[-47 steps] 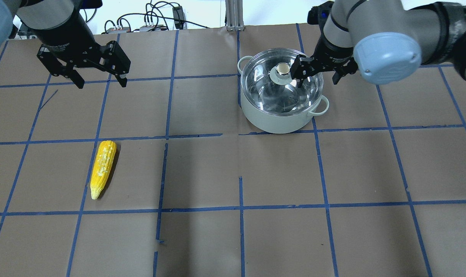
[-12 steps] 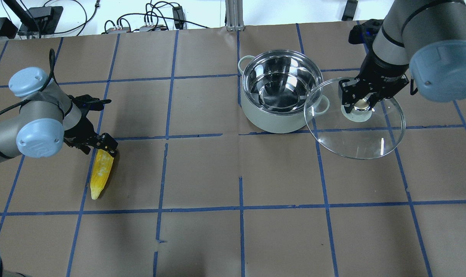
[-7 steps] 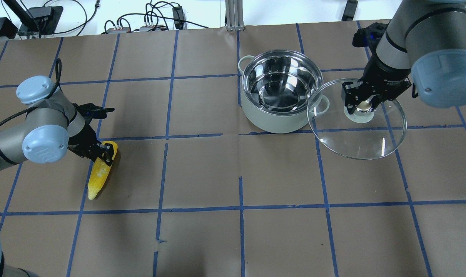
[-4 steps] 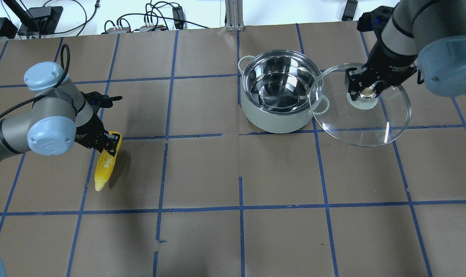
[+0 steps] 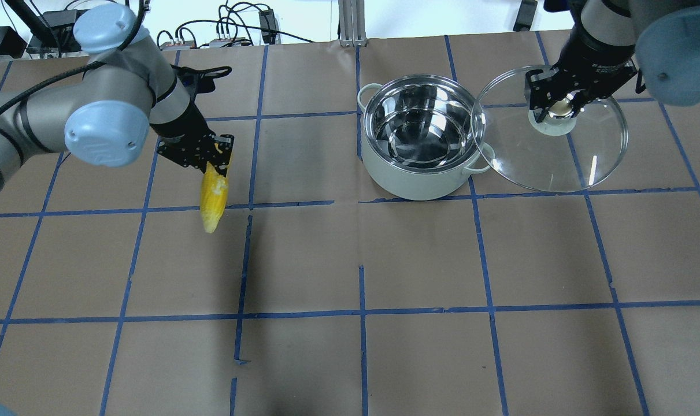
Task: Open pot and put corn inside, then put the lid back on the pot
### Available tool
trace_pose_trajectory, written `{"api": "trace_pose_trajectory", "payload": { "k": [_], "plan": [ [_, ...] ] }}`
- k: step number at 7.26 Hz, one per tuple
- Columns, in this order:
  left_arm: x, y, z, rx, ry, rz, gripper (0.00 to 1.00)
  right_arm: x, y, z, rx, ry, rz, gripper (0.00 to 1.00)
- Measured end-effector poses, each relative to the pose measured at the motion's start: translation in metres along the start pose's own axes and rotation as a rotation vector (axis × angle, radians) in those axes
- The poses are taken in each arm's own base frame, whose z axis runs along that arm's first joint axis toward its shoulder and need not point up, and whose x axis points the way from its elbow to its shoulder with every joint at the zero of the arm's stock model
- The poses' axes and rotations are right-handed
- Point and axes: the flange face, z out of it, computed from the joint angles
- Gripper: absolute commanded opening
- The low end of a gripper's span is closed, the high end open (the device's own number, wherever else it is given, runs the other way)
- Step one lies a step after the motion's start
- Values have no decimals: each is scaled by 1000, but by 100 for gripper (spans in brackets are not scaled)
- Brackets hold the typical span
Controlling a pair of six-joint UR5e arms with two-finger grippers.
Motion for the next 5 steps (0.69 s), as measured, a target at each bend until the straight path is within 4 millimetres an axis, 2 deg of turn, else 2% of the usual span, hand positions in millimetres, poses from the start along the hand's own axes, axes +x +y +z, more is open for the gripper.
{"api": "trace_pose_trajectory", "payload": {
  "k": [3, 5],
  "plan": [
    [129, -47, -29, 41, 15, -30, 23, -2, -2, 3, -14, -4, -5, 33],
    [210, -67, -26, 67, 31, -53, 24, -3, 0, 5, -21, -3, -4, 33]
  ]
}}
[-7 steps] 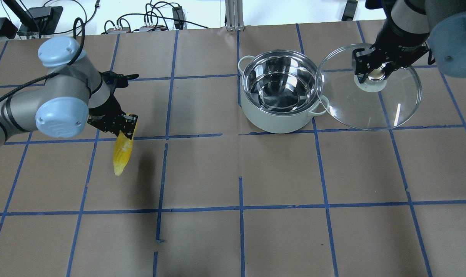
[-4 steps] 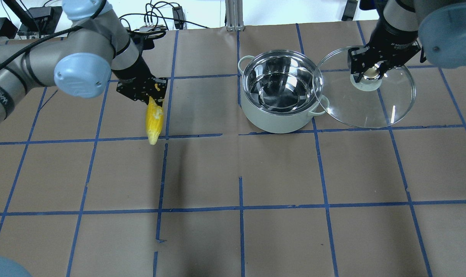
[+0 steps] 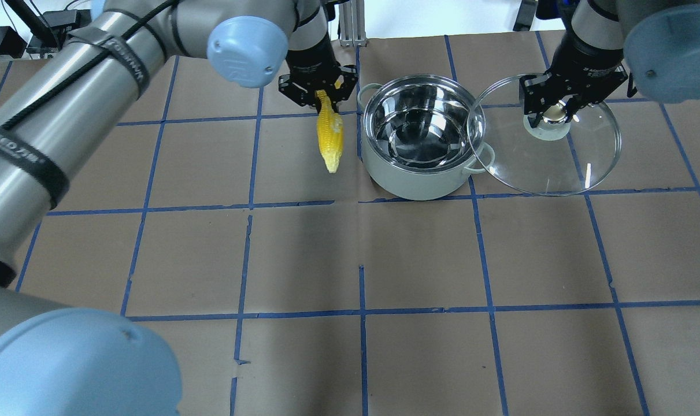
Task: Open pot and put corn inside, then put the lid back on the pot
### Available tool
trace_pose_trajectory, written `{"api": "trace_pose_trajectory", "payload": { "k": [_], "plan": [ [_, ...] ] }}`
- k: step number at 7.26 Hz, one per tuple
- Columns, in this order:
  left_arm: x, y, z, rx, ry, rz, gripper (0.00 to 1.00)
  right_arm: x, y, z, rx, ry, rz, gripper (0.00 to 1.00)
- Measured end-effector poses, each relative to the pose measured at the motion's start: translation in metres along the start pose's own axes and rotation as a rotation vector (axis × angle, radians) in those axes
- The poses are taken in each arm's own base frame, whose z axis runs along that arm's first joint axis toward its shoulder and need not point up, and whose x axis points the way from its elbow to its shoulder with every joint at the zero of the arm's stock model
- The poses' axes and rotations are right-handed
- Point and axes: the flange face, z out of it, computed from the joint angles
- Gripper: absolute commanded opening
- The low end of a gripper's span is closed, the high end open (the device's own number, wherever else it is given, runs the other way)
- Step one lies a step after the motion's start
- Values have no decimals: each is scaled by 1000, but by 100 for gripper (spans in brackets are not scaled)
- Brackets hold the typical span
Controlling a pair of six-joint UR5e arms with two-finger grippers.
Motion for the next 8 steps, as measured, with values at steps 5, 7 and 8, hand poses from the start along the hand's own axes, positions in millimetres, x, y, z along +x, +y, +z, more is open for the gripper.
{"api": "trace_pose_trajectory", "payload": {
  "k": [5, 7, 8],
  "plan": [
    [123, -18, 42, 28, 47, -26, 46, 0, 0, -2, -8, 1, -2, 33],
    [127, -20, 65, 14, 31, -15, 100, -1, -1, -5, 3, -11, -9, 33],
    [125, -22, 71, 9, 26, -10, 100, -2, -2, -12, 17, -12, -11, 33]
  ]
}}
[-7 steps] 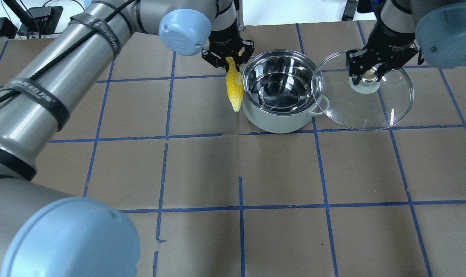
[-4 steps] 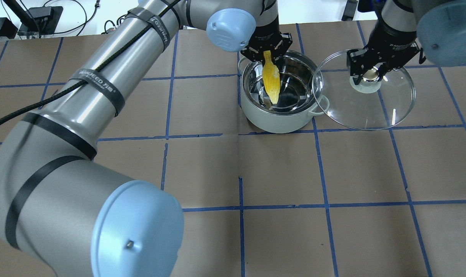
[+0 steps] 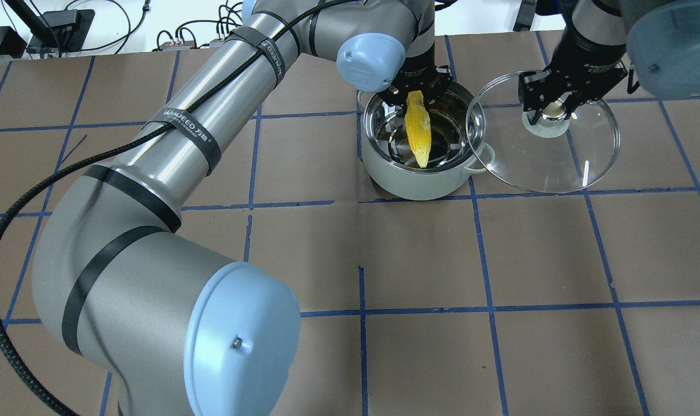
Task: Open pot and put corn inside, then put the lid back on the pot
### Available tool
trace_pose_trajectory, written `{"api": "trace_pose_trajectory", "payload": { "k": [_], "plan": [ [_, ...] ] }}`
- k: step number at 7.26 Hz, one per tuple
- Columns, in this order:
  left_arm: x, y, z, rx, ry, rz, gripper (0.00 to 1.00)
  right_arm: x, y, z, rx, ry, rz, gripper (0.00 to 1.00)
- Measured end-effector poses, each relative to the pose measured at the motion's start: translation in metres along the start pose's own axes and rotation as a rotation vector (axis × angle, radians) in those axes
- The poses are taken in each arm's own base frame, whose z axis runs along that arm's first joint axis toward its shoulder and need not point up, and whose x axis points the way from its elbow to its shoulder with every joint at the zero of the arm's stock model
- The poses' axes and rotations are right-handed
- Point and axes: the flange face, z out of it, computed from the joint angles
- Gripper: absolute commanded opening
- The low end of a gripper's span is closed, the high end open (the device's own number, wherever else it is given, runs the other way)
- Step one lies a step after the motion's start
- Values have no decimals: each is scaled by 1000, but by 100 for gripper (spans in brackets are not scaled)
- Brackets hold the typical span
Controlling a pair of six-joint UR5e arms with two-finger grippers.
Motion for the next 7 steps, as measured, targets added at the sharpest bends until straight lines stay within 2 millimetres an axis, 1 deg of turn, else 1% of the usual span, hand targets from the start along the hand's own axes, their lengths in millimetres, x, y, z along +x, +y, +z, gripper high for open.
{"api": "trace_pose_trajectory", "payload": {
  "k": [1, 2, 3, 4, 5, 6, 7],
  "plan": [
    [-4, -2, -1, -3, -3, 14, 100, -1, 0, -6, 11, 1, 2, 33],
    [-10, -4, -8, -2, -5, 42, 100, -2, 0, -7, 16, -4, 5, 33],
    [-24, -8, -24, -1, -7, 68, 100, -3, -1, -7, 22, -13, 4, 33],
    [-48, -14, -52, -6, -11, 80, 100, -4, -3, -9, 29, -20, 3, 35],
    [-80, -15, -83, -16, -17, 90, 100, -6, -4, -8, 29, -24, 7, 35],
    [-121, -10, -116, -27, -24, 107, 100, -13, -9, -3, 23, -28, 9, 35],
    [-170, 3, -144, -38, -27, 123, 100, -30, -20, 3, 17, -32, 3, 35]
  ]
}}
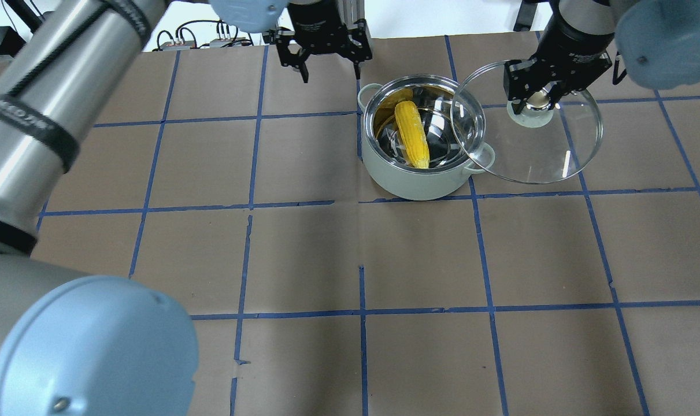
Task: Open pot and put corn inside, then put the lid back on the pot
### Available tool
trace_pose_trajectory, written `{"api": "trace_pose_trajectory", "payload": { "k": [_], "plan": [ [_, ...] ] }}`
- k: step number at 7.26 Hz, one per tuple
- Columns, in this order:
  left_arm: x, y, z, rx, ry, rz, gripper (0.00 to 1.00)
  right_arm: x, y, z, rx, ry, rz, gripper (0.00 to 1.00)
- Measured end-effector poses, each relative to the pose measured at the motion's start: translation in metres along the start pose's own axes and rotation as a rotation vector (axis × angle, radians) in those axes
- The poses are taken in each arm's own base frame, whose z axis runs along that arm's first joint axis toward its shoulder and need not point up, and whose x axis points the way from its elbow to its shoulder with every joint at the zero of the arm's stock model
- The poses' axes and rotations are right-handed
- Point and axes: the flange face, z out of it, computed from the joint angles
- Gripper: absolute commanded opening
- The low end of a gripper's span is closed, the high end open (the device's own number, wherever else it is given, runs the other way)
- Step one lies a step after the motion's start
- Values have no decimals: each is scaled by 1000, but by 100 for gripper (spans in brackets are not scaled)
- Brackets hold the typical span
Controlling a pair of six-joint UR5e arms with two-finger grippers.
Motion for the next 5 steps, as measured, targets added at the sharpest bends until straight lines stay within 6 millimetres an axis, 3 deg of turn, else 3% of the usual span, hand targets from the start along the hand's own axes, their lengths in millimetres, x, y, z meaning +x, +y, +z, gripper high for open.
{"api": "trace_pose_trajectory", "payload": {
  "k": [2, 3, 5],
  "plan": [
    [-98, 64, -39, -8, -12, -2, 100, -53, -40, 16, -5, -8, -18, 35],
    [-130, 99, -55, -2, -54, -19, 100, -83, -62, 32, -15, -8, -39, 35],
    [-148, 147, -80, -20, -120, -52, 100, -126, -96, 70, -29, -3, -73, 34]
  ]
}}
